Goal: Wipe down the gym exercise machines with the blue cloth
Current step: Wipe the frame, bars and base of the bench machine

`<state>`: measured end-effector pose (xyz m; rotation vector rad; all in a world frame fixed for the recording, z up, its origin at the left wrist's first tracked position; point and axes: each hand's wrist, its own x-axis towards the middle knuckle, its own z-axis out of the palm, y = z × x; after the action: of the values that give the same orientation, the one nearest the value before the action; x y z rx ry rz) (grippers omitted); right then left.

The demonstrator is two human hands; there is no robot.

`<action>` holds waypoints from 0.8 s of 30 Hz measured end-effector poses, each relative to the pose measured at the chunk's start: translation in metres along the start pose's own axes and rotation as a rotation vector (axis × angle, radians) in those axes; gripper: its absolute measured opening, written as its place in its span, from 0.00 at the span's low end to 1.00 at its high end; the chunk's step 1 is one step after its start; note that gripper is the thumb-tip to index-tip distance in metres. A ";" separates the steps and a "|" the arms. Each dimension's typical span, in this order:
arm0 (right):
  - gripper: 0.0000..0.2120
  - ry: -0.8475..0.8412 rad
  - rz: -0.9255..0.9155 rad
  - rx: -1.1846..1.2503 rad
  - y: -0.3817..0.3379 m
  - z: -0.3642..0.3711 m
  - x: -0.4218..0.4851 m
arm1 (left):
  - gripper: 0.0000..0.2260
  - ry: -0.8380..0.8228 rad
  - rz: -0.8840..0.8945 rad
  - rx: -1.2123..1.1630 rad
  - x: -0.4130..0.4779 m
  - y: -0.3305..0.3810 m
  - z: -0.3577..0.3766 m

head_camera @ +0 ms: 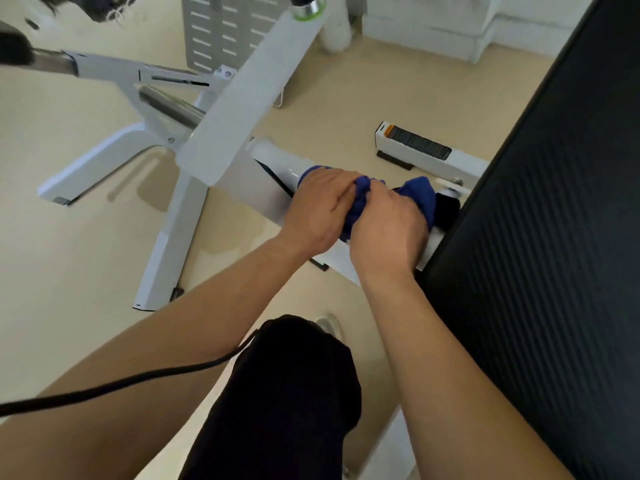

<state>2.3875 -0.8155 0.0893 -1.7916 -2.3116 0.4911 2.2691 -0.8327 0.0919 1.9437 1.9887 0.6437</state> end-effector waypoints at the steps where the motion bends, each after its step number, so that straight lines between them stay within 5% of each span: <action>1: 0.10 0.000 -0.031 -0.049 0.000 0.001 -0.002 | 0.12 0.024 0.003 -0.012 0.000 0.000 0.001; 12: 0.11 0.124 -0.091 -0.283 -0.006 -0.002 -0.022 | 0.15 0.102 0.168 0.072 -0.009 -0.006 0.002; 15: 0.23 0.322 -0.064 -0.238 -0.004 0.030 -0.045 | 0.10 0.080 0.389 0.079 -0.019 -0.023 0.000; 18: 0.36 0.444 0.010 -0.151 0.000 0.071 -0.080 | 0.21 0.128 0.504 0.271 -0.039 -0.052 0.017; 24: 0.28 0.489 -0.026 -0.168 0.014 0.082 -0.082 | 0.23 0.168 0.481 0.381 -0.036 -0.057 0.025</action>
<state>2.3941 -0.9038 0.0135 -1.7080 -2.0709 -0.1426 2.2341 -0.8650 0.0381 2.7265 1.8446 0.5785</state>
